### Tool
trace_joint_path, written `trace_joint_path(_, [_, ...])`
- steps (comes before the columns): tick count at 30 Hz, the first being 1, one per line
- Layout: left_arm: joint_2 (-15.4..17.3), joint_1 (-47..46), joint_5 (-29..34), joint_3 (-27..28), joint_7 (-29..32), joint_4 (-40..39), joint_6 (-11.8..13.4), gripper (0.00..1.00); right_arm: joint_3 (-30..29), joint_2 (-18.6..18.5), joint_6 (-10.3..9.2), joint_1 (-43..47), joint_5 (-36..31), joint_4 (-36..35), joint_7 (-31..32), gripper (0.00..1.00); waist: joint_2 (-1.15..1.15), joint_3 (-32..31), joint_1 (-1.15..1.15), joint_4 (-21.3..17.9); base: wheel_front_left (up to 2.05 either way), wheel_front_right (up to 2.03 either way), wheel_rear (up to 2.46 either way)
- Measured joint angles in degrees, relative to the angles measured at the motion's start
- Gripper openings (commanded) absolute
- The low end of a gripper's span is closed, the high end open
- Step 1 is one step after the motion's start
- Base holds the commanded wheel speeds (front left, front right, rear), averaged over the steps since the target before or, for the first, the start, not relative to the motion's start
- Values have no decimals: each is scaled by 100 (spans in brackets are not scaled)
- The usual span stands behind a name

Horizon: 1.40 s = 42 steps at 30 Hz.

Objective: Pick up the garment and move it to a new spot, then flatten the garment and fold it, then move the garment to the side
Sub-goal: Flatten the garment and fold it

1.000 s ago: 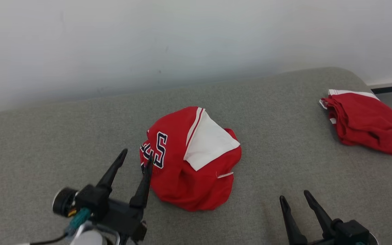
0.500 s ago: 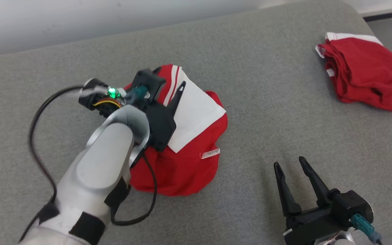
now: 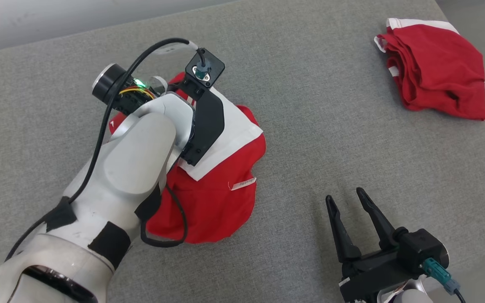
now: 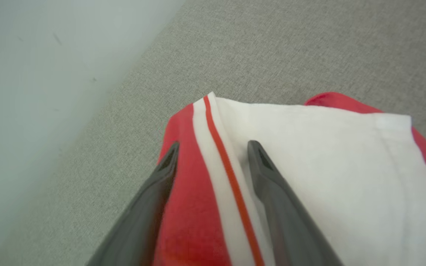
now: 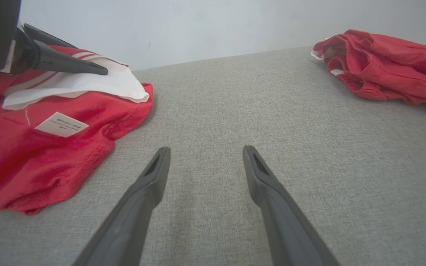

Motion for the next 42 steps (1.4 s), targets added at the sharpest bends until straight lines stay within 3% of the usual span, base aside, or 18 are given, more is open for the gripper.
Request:
trace_joint_path(1, [0, -34, -52, -59, 67, 12, 0, 11, -1, 5, 0, -13, 7, 3, 0, 100, 0, 10, 0, -16, 0, 0, 0])
trace_joint_path(2, [-3, -66, -65, -114, 130, 35, 0, 0, -2, 9, 0, -26, 7, 3, 0, 100, 0, 21, 0, -29, 0, 0, 0])
trace_joint_path(6, [1, -114, -129, -222, -41, 34, 53, 0, -43, 36, 0, -59, 7, 1, 0, 100, 0, 61, 0, -54, 0, 0, 0])
trace_joint_path(10, [1, -97, -413, -167, -828, -247, 162, 0, -69, 49, 0, -57, 7, 15, 0, 100, 0, 41, 0, -48, 0, 0, 0])
trace_joint_path(17, [4, 47, -1694, -46, -2324, -984, 215, 0, 10, 82, 0, -47, 35, 109, 0, 100, -1, -172, -1, -48, 0, 0, 0])
trace_joint_path(21, [3, -214, -2162, 10, -3370, -1226, 343, 0, 93, 65, 0, -41, 56, 151, 0, 100, -1, -374, -1, -88, 0, 0, 0])
trace_joint_path(24, [7, -546, -2914, 87, -4124, -1570, 337, 0, 78, 8, 0, 82, 91, 179, 0, 100, -1, -601, -2, -133, 0, 0, 0])
trace_joint_path(28, [-2, -345, -3674, 100, -4258, -1957, 203, 0, -31, -25, 0, 178, 92, 160, 0, 100, -2, -776, -2, -122, 0, 0, 0])
trace_joint_path(32, [-5, 463, -3723, 277, -4276, -2362, 67, 0, -132, -14, 0, 213, 85, 103, 0, 100, -2, -810, -2, -39, 0, 0, 0])
trace_joint_path(35, [-7, 2001, -3205, 736, -4275, -2718, -390, 0, -214, 15, 0, 305, 63, 68, 0, 100, -2, -792, -1, 118, 0, 0, 0])
trace_joint_path(41, [74, 3853, -2313, 1648, -4274, -2833, -771, 0, -309, 3, 0, 346, 45, 36, 0, 100, -1, -803, -1, 317, 0, 0, 0])
trace_joint_path(42, [70, 4062, -2279, 1842, -4275, -2877, -792, 8, -318, -4, 0, 370, 43, 31, 0, 100, -2, -816, -1, 344, 0, 0, 0])
